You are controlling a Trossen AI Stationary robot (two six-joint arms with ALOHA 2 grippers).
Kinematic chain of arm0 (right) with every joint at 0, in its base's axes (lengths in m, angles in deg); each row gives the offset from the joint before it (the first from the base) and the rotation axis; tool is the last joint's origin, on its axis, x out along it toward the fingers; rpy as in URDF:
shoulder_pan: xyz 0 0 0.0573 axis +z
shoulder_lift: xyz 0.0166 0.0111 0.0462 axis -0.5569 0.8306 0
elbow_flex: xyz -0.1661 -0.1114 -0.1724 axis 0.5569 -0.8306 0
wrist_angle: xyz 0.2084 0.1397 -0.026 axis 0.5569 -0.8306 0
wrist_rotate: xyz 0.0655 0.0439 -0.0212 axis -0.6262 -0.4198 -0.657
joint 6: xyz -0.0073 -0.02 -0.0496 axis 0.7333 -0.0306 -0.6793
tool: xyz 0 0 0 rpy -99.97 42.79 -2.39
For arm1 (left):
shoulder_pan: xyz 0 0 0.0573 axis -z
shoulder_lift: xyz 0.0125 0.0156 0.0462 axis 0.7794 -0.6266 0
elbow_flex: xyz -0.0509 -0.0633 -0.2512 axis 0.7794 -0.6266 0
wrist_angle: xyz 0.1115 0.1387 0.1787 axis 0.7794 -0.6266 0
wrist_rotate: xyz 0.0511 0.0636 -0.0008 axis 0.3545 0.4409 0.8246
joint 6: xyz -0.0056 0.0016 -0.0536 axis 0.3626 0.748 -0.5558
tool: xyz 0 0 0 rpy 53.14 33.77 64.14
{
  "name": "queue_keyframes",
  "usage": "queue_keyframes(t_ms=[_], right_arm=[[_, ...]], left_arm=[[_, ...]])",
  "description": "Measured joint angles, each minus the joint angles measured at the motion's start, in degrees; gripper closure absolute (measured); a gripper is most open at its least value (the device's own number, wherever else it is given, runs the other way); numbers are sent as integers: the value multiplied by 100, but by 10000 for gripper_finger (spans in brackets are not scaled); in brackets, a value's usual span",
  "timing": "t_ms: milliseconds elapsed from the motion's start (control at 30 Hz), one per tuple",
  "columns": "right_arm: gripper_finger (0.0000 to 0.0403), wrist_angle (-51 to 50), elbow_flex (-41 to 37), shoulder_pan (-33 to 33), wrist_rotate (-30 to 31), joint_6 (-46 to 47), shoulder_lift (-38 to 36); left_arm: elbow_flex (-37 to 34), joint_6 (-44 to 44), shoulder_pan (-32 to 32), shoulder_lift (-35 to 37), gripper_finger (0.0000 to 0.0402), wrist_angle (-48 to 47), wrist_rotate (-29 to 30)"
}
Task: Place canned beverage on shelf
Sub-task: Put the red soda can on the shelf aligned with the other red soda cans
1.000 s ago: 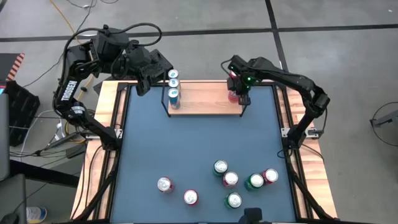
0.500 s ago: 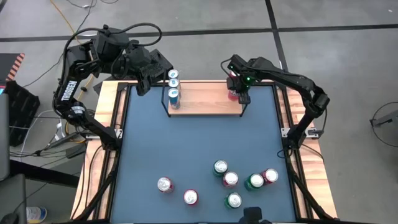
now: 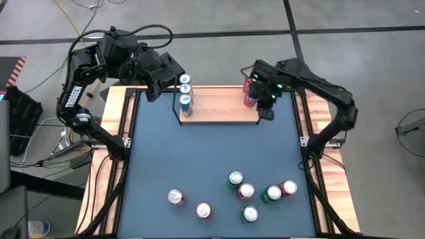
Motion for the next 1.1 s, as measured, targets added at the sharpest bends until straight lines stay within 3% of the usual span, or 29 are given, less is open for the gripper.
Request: queue_keyframes(t_ms=[133, 367, 600, 767, 933, 1100], right_arm=[[319, -52, 5, 750, -66, 1003, -519], [258, -59, -5, 2360, 945, 3489, -1120], [175, -59, -2, 3771, 1724, 5434, -946], [159, -49, -6, 4261, 1812, 5740, -479], [159, 35, -6, 4519, 1922, 5587, 5], [159, 304, -6, 5174, 2200, 5739, 89]], left_arm=[[0, 15, 1, -20, 74, 0, -2], [2, -48, 4, -147, 74, -61, -97], [0, 18, 2, -232, 74, -101, -376], [0, 271, 157, -229, 74, -457, -1287], [0, 74, 937, -227, 74, -867, -1915], [0, -250, 2595, -293, 74, -994, -1491]])
